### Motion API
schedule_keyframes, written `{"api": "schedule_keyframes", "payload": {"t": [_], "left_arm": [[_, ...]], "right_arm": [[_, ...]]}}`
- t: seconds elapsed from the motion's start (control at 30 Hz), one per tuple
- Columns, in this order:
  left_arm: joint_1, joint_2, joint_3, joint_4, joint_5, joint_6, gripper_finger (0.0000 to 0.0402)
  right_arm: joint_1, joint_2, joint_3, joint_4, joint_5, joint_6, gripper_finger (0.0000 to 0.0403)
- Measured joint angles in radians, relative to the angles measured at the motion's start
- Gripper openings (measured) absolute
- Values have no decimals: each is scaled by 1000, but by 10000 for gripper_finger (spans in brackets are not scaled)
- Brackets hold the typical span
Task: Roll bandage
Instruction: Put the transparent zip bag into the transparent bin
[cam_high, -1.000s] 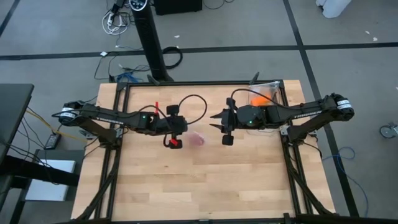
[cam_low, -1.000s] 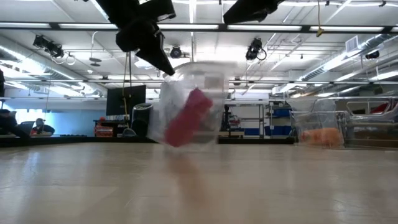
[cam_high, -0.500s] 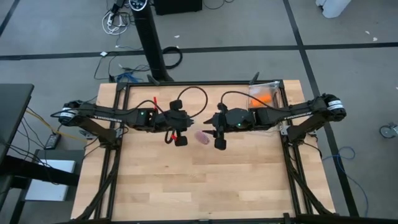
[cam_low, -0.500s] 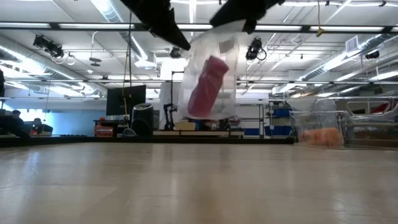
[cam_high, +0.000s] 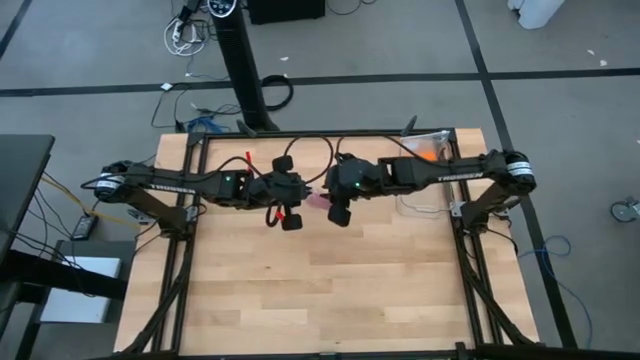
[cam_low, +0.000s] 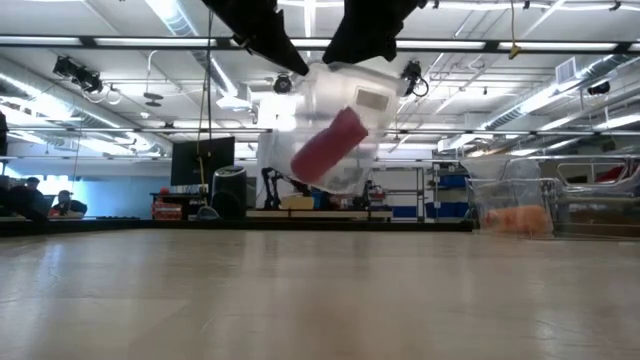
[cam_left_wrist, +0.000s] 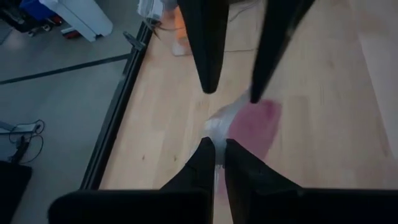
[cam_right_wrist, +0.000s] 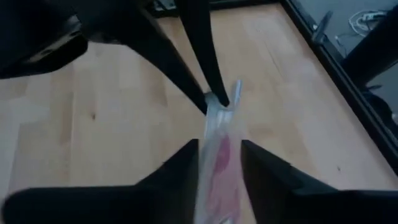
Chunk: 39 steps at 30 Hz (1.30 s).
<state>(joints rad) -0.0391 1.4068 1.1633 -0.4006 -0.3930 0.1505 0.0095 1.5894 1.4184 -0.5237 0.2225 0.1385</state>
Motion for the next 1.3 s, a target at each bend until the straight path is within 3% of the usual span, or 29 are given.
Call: {"api": "schedule_keyframes", "payload": {"t": [0.2,0.47,0.53,0.73,0.93,1.03,1.3], "left_arm": [[1,0,0,-2,-11,1,25],[0,0,0,27,-8,-5,36],[0,0,0,38,-20,-5,50],[-6,-3,0,42,-183,18,102],[-19,-24,0,53,-178,25,141],[-22,-51,0,61,-149,29,150],[2,-81,-10,90,62,24,153]], "right_arm": [[-26,9,6,-37,-67,-26,14],[-19,-17,6,-70,-28,-93,4],[-17,-32,6,-82,-10,-112,3],[-18,-101,4,-158,65,-137,2],[-19,-209,4,-290,144,-185,1],[-20,-276,5,-379,198,-193,1],[-26,-433,5,-592,345,-280,0]]}}
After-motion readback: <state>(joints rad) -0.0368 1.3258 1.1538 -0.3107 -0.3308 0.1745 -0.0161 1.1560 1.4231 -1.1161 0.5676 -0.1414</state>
